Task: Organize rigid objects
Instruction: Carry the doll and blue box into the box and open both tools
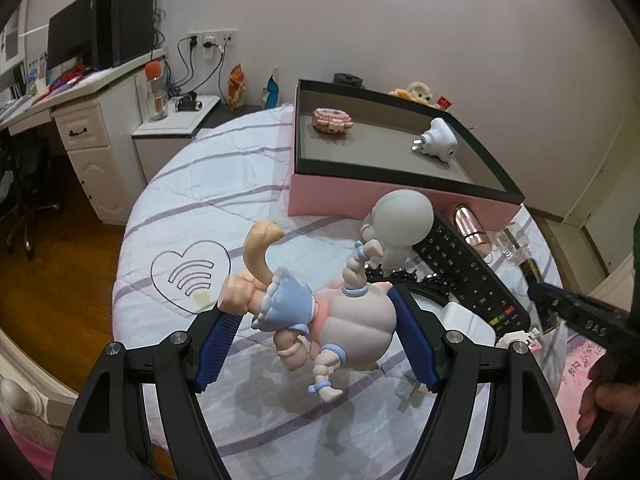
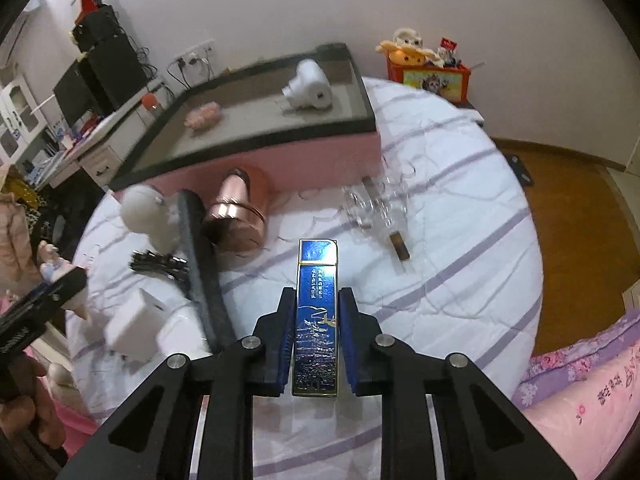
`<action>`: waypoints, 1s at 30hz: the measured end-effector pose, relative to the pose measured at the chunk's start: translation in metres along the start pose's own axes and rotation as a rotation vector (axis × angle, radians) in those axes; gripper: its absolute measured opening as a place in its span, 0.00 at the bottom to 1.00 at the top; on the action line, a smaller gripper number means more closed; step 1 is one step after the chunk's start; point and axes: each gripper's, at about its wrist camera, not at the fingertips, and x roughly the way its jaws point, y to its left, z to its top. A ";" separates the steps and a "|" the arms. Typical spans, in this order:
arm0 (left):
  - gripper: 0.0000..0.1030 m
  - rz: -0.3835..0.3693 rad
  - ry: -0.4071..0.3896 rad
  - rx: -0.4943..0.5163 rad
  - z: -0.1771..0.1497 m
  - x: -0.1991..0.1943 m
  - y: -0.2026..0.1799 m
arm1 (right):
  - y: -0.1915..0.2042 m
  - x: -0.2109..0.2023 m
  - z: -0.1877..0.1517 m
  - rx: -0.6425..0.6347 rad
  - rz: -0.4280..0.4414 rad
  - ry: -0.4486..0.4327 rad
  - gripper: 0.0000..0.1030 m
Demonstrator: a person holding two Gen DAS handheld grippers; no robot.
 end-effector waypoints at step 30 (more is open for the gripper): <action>0.73 -0.036 0.032 0.096 0.167 0.118 -0.045 | 0.041 0.104 0.181 -0.132 0.127 0.041 0.20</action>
